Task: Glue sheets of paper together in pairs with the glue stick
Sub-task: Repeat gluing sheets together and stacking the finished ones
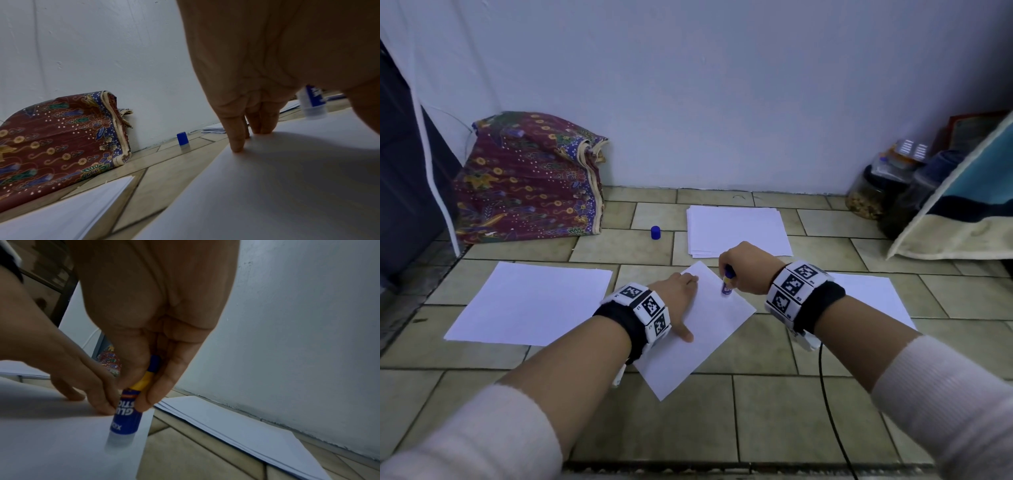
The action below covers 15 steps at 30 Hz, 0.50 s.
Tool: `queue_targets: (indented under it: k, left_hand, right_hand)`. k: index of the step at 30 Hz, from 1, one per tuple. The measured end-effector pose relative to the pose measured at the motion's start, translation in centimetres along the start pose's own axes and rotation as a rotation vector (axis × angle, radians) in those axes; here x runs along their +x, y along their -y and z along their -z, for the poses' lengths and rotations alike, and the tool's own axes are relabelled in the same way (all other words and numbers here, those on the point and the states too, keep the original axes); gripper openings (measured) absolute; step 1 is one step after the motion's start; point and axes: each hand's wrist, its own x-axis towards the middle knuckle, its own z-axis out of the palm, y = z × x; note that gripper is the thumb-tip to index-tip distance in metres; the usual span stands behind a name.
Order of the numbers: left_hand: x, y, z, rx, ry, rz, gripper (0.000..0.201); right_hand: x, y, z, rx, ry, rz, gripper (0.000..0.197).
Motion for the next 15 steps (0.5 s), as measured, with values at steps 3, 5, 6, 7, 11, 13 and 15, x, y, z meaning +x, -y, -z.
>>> queue_targets:
  k: [3,5,6,7,11,13,15]
  left_hand:
    - [0.0,0.1,0.0,0.01,-0.005,-0.001,0.107]
    - [0.1,0.0,0.0,0.015,-0.004,-0.023,0.106]
    - [0.2,0.0,0.1,0.021,0.005,-0.04,0.107]
    - [0.2,-0.1,0.2,0.038,0.023,-0.053,0.107]
    - [0.5,-0.1,0.5,0.148,0.083,-0.054,0.099]
    - [0.5,-0.1,0.4,0.167,0.073,-0.029,0.098]
    - [0.3,-0.1,0.5,0.179,0.05,0.007,0.098]
  right_hand:
    - [-1.3,-0.9,-0.4,0.004,0.003,0.009,0.017]
    - [-2.0,-1.4,-0.5,0.004,0.011,0.01,0.017]
    - [-2.3,-1.6,-0.6,0.004,0.014,0.012,0.017]
    - [-2.5,-1.8,-0.5,0.002,0.016,0.016,0.017]
    - [-3.0,-2.2,-0.1,-0.001,0.048,0.012,0.018]
    - [-3.0,-2.5,0.3,0.017,0.038,-0.008,0.019]
    - [-2.9,-2.8,0.8,0.049,-0.011,-0.037,0.02]
